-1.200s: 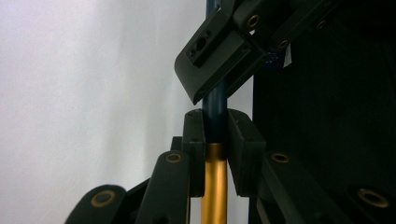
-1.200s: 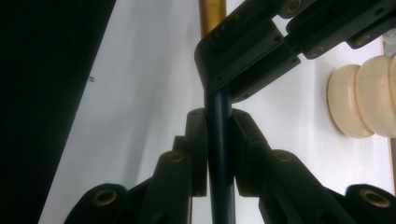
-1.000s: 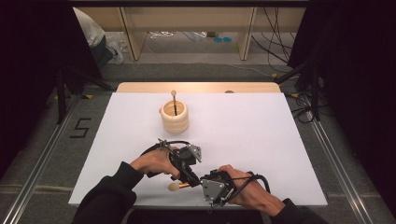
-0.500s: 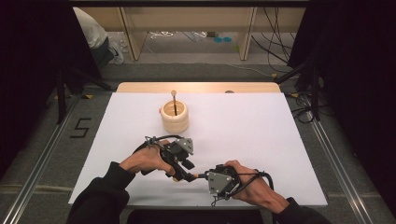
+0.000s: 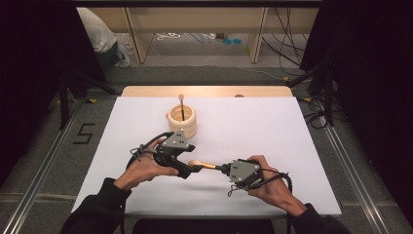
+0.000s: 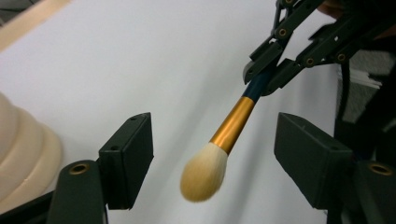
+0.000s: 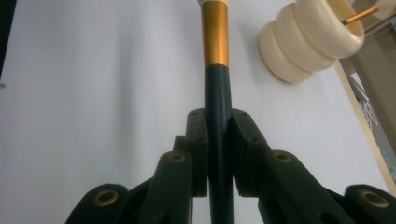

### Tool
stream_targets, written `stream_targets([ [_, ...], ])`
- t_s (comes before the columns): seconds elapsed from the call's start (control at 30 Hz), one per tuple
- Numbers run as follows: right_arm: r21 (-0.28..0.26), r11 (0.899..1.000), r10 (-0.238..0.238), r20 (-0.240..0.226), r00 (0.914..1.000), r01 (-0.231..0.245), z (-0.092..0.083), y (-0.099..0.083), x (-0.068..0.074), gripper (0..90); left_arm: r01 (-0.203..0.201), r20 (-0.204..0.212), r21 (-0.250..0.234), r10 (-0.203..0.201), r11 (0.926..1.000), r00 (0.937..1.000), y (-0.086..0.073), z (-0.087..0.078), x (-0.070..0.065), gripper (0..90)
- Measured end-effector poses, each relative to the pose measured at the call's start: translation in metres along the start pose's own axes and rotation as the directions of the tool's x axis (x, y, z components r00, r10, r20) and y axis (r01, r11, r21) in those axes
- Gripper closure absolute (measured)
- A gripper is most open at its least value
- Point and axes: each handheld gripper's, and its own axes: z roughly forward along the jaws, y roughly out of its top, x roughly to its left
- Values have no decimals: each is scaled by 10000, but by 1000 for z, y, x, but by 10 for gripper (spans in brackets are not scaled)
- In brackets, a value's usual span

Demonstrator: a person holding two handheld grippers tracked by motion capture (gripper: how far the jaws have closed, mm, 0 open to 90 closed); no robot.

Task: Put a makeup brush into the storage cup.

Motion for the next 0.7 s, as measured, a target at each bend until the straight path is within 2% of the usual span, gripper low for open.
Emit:
stream_targets([
  [0.07, -265, 9996, 144, 166, 9998, -139, -1, -2, -5, 789, 226, -308, -304, -235, 9993, 9992, -2, -4, 2, 258],
  [0.1, -377, 9985, 396, 120, 9991, -391, -2, -3, -5, 789, 409, -429, -453, -428, 9981, 9982, -3, -6, 3, 253],
  [0.13, -488, 9969, 621, 87, 9980, -616, -3, -3, -6, 789, 396, -570, -657, -434, 9971, 9974, -4, -9, 5, 246],
  [0.17, -587, 9959, 697, 233, 9973, -682, -4, -4, -8, 790, 718, -673, -874, -778, 9936, 9947, -6, -11, 6, 241],
  [0.2, -713, 9935, 907, 296, 9954, -884, -5, -5, -9, 789, 820, -696, -1089, -899, 9907, 9935, -7, -13, 8, 240],
  [0.23, -829, 9910, 1075, 275, 9938, -1049, -6, -6, -10, 790, 1157, -681, -1227, -1247, 9857, 9899, -8, -14, 8, 239],
  [0.37, -1268, 9793, 1635, 367, 9859, -1577, -8, -9, -15, 790, 1456, -1019, -1805, -1657, 9727, 9809, -15, -19, 10, 226],
  [0.43, -1503, 9708, 1939, 336, 9804, -1869, -10, -10, -17, 789, 1757, -917, -2063, -1978, 9626, 9760, -19, -19, 10, 228],
  [0.47, -1787, 9604, 2231, 350, 9742, -2136, -12, -11, -20, 790, 1917, -903, -2189, -2155, 9567, 9723, -21, -18, 8, 228],
  [0.5, -1787, 9604, 2231, 350, 9742, -2136, -12, -11, -20, 790, 1843, -901, -2253, -2088, 9567, 9738, -23, -18, 8, 228],
  [0.57, -2096, 9492, 2475, 355, 9682, -2349, -13, -11, -21, 790, 1981, -940, -2367, -2254, 9512, 9697, -27, -16, 5, 232],
  [0.6, -2300, 9420, 2595, 368, 9650, -2445, -14, -11, -22, 790, 2077, -859, -2506, -2354, 9455, 9681, -28, -14, 3, 232],
  [0.63, -2610, 9279, 2829, 278, 9587, -2662, -15, -11, -23, 789, 2206, -781, -2603, -2482, 9400, 9656, -30, -13, 1, 232],
  [0.7, -2833, 9158, 3013, 160, 9534, -2847, -15, -11, -24, 789, 2220, -672, -2806, -2499, 9338, 9659, -31, -11, 0, 234],
])
